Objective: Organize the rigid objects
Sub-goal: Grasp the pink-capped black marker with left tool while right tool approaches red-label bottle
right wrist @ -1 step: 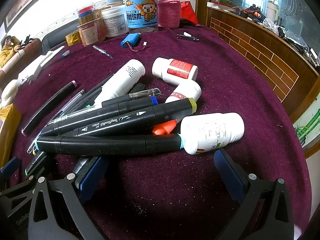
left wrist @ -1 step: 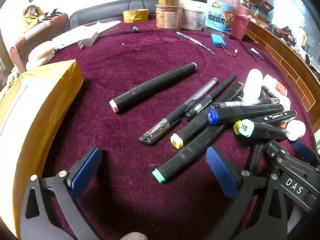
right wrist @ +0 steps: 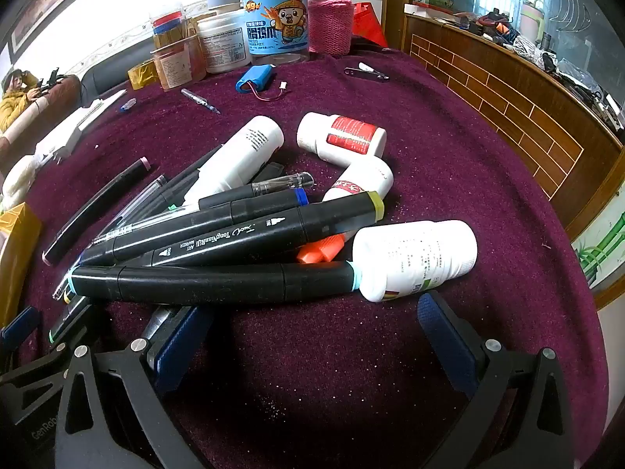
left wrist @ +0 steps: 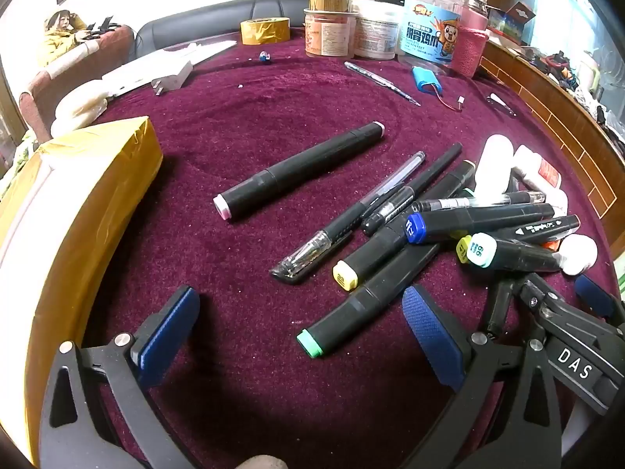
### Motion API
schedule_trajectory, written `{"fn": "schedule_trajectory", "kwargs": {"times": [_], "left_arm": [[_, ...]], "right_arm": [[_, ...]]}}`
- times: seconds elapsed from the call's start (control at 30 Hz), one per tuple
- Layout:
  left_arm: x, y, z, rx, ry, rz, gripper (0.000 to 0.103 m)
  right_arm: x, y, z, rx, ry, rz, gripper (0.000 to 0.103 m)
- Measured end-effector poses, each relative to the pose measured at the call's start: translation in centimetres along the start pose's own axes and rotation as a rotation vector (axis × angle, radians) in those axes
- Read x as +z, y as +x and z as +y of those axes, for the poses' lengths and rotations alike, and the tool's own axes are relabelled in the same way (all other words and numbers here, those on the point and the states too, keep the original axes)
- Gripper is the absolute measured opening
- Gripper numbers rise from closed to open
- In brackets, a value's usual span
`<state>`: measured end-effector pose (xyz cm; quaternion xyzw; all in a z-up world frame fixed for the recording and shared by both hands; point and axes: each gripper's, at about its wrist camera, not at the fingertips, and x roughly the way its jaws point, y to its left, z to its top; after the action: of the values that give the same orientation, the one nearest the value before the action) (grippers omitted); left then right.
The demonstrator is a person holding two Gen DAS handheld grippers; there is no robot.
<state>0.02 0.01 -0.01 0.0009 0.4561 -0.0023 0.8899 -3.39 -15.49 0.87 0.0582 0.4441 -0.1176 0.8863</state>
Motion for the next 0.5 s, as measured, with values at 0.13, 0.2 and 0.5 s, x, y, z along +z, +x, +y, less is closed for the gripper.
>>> {"fn": "schedule_trajectory", "kwargs": {"times": [0.13,0.2,0.5], "left_arm": [[0.1,0.0,0.0,0.000,0.004,0.004,0.103],[-0.1,-0.2,0.1,-0.029,0.050,0.029,0.103],[-2.7,-2.6,1.2,-0.068,0.114,0.046,0.103]], "right_arm": [[0.1,0.0,0.0,0.000,0.000,0.000,0.102],[0.1,0.0,0.0,0.000,0.000,0.000,0.102],[0.6,0.1,-0.3,0.061,-0.054,0.024,0.102]]}}
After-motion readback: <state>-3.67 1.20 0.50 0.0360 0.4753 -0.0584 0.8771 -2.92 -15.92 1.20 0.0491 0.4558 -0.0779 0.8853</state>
